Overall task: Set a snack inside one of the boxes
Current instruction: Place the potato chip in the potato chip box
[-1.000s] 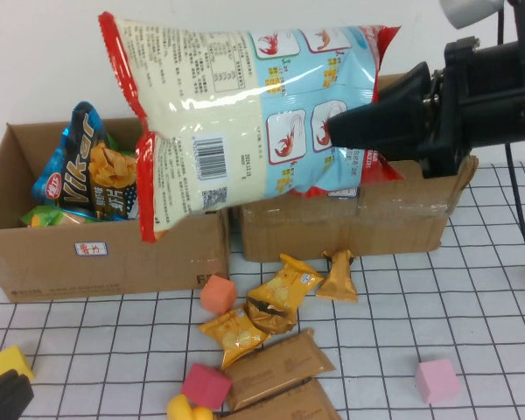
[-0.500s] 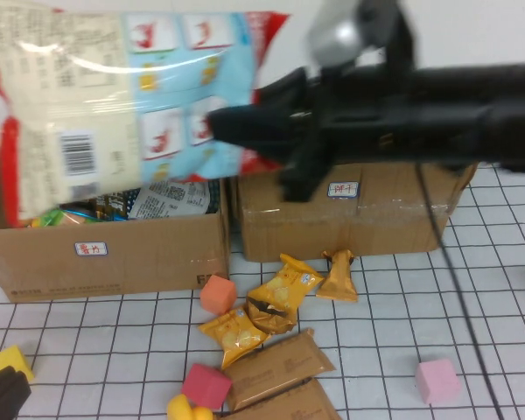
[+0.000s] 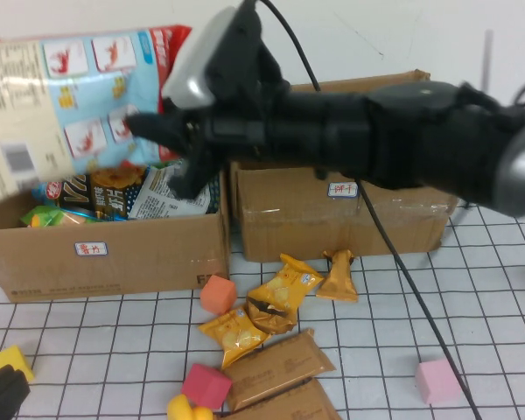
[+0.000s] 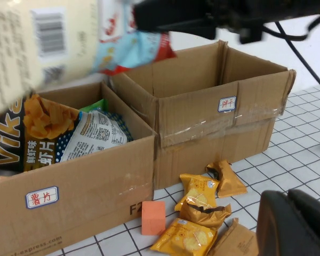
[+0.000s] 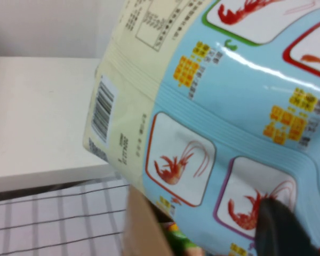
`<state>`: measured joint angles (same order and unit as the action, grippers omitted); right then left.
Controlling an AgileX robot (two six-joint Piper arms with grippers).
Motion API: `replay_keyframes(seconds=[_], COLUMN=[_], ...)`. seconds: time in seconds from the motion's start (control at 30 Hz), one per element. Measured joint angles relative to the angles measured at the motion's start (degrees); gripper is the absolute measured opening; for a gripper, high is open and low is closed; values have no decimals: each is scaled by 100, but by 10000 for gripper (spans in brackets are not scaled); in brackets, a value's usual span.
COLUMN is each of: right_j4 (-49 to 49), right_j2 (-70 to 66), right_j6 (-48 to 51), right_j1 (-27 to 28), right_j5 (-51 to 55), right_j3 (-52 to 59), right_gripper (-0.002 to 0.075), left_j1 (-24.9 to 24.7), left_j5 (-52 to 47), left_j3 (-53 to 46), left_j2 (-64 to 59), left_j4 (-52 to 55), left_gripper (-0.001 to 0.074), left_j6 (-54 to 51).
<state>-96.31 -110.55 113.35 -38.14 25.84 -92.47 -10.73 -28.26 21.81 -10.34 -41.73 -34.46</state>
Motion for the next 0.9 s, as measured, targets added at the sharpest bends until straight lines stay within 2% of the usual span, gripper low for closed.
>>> replay_keyframes(seconds=[0.43, 0.9], right_j4=[-61, -158], right_j2=[-1639, -2458], right_j6=[0, -779], right_j1=[0, 0], right_j5=[-529, -1262], right_j3=[-1614, -1743], right_gripper=[28, 28], left_j1=[0, 0], left_j5=[14, 14], left_j3=[0, 0], left_j2=[0, 0], left_j4=[94, 120], left_gripper=[-2, -2], left_j6=[-158, -161])
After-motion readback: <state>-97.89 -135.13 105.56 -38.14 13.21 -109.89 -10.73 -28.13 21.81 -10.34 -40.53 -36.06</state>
